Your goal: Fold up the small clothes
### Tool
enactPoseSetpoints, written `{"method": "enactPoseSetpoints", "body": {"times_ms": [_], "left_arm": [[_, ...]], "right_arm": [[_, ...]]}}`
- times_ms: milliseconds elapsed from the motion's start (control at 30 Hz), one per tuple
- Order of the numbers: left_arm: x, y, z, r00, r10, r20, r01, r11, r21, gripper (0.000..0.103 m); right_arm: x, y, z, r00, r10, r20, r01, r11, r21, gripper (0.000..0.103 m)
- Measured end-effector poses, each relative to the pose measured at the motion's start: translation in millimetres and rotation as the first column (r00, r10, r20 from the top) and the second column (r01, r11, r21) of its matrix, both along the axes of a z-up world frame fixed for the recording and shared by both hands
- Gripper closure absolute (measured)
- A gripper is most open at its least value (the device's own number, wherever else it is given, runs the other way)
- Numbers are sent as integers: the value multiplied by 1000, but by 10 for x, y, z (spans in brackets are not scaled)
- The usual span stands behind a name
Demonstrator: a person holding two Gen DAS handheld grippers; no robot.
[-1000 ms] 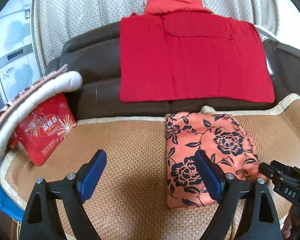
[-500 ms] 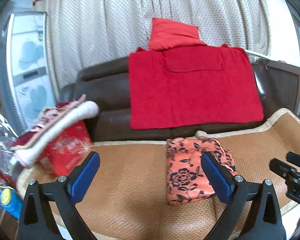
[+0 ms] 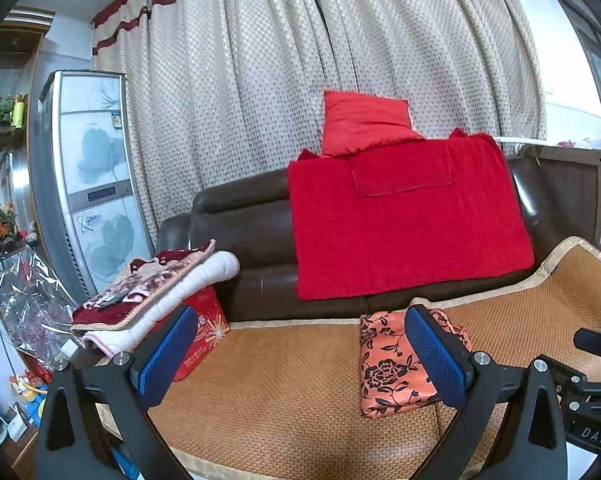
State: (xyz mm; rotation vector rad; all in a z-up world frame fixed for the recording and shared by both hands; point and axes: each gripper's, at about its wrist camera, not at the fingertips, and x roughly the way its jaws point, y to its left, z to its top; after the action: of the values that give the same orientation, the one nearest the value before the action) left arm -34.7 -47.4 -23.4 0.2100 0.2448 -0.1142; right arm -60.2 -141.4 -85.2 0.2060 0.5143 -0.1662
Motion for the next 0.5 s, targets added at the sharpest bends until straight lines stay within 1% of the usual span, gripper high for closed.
{"method": "enactPoseSetpoints", "body": {"times_ms": [233, 367, 500], "left_arm": [[-68, 146, 74, 1000, 22, -8, -22, 999, -24, 0], [-86, 201, 88, 999, 39, -5, -39, 999, -25, 0], [-72, 224, 75, 999, 29, -20, -29, 999, -26, 0]], "right_arm": [[-111, 87, 70, 1000, 10, 5, -10, 1000, -1, 30], [-134, 136, 114, 1000, 19, 11, -19, 1000, -7, 30], [-134, 178, 134, 1000, 26, 14, -26, 1000, -18, 30]]}}
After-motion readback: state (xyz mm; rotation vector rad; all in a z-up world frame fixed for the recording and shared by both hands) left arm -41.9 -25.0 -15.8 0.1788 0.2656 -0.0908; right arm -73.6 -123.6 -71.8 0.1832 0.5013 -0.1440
